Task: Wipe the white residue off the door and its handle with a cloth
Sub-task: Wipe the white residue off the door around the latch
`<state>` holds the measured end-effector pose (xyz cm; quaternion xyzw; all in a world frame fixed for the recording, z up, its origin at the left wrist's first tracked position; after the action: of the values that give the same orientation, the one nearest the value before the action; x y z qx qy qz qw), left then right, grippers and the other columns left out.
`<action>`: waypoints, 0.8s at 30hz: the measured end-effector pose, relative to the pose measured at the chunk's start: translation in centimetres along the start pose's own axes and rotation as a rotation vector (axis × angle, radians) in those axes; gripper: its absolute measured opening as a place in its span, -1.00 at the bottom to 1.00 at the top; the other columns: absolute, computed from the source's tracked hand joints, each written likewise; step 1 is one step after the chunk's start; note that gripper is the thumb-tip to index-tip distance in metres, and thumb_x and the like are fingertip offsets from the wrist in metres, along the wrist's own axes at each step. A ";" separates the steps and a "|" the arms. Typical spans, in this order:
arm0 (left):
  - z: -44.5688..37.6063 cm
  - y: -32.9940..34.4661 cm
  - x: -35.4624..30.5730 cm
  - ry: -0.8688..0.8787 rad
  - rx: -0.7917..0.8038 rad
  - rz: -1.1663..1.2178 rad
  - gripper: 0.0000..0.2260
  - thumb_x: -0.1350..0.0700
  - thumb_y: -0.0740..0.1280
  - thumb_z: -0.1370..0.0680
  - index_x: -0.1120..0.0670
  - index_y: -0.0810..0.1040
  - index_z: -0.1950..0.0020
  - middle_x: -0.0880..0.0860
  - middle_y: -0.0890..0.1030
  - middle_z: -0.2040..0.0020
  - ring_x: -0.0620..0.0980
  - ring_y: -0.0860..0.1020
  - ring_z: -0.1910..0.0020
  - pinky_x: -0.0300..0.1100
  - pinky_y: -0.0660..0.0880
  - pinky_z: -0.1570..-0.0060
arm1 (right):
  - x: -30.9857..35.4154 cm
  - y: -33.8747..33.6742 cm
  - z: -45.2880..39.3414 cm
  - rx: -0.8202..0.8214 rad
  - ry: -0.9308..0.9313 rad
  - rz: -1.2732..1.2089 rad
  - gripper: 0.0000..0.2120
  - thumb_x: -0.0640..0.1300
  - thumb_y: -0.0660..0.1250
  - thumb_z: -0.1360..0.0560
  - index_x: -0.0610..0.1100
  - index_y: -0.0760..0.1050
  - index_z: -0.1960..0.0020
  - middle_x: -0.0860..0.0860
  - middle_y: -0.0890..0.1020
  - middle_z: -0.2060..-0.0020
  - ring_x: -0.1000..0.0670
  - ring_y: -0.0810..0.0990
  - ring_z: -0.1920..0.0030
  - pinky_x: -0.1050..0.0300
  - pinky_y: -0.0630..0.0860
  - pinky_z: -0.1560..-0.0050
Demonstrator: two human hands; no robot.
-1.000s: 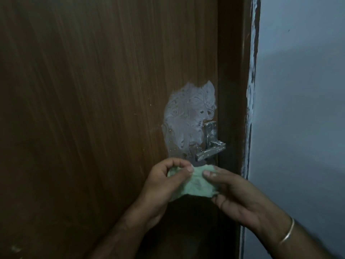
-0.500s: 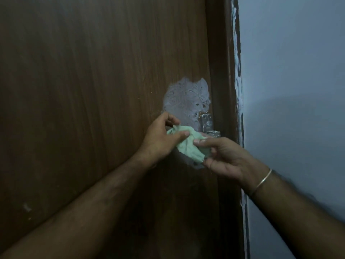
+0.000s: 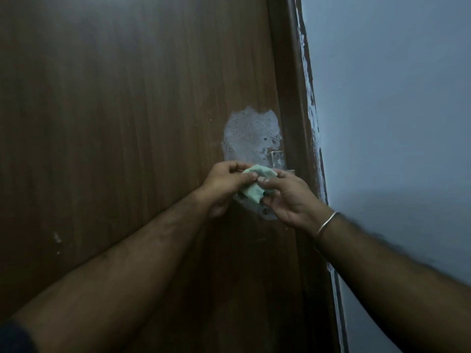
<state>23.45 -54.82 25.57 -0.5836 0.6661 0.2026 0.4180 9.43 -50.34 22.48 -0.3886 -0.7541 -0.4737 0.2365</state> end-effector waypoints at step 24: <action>-7.0 -8.7 -6.4 0.727 -0.122 -1.718 -0.50 -0.03 0.07 -0.67 0.15 0.16 -0.58 0.14 0.14 -0.60 0.08 0.06 -0.59 -0.01 -0.10 -0.55 | 6.9 8.8 -13.3 -0.352 -1.088 1.273 -0.79 -0.32 0.30 -0.43 -0.19 0.65 0.01 -0.11 0.66 0.04 -0.07 0.61 0.01 0.20 0.47 -0.03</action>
<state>29.27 -58.25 36.51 -0.9244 0.0843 -0.3363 0.1590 12.39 -57.56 38.01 -0.9425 -0.3162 -0.1083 -0.0012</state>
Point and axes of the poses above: each hand's wrist, its own z-axis away from the middle knuckle, its own y-axis out of the palm, x = y × z, the point moved 1 cm from there along -z, towards the middle knuckle
